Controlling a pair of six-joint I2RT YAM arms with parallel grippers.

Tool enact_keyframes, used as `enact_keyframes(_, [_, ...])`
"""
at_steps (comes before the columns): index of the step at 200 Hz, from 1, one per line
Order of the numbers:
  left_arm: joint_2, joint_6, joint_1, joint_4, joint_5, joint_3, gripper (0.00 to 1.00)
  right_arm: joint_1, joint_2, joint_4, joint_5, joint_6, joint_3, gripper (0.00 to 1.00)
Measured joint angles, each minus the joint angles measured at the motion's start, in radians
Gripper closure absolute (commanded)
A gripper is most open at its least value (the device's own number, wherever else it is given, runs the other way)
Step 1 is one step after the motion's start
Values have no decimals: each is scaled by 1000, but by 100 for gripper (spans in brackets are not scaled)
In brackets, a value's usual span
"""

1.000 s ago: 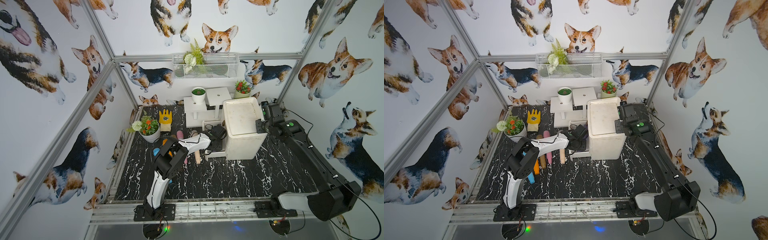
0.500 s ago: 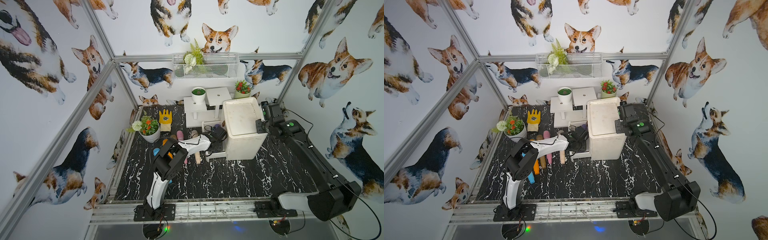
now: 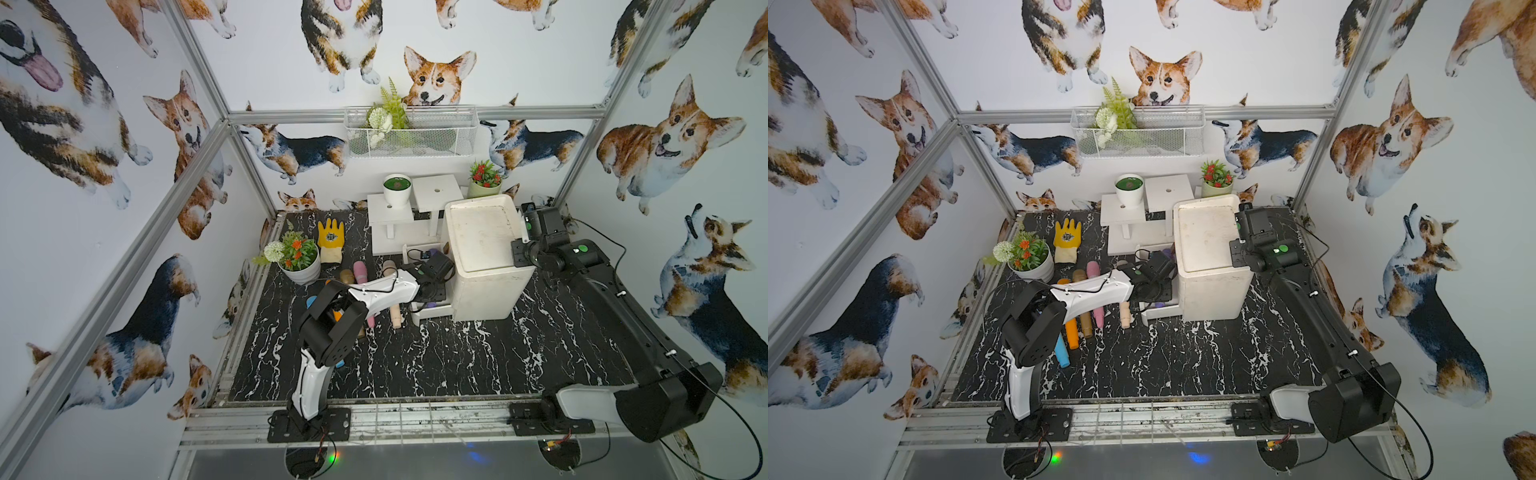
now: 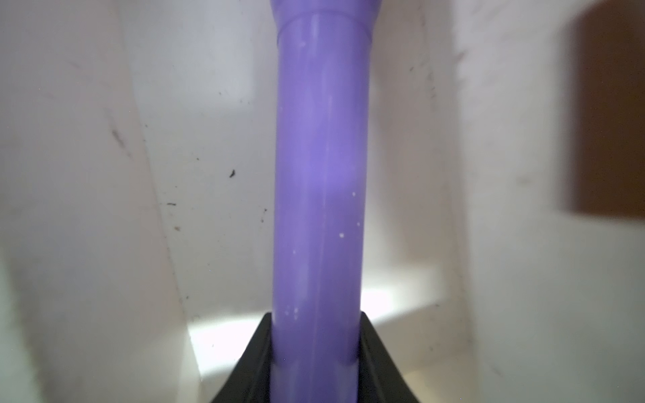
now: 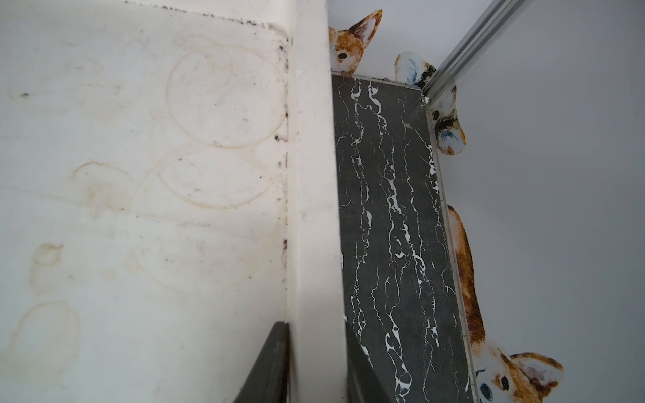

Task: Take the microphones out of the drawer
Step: Pick up the microphone from the drawer.

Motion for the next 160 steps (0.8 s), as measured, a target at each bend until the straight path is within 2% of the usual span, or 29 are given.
enact_keyframes(58, [-33, -54, -24, 30, 5, 1, 100, 0, 1, 2, -4, 3, 0, 74])
enact_keyframes(160, [-108, -56, -24, -24, 1, -16, 100, 0, 1, 2, -5, 3, 1, 74])
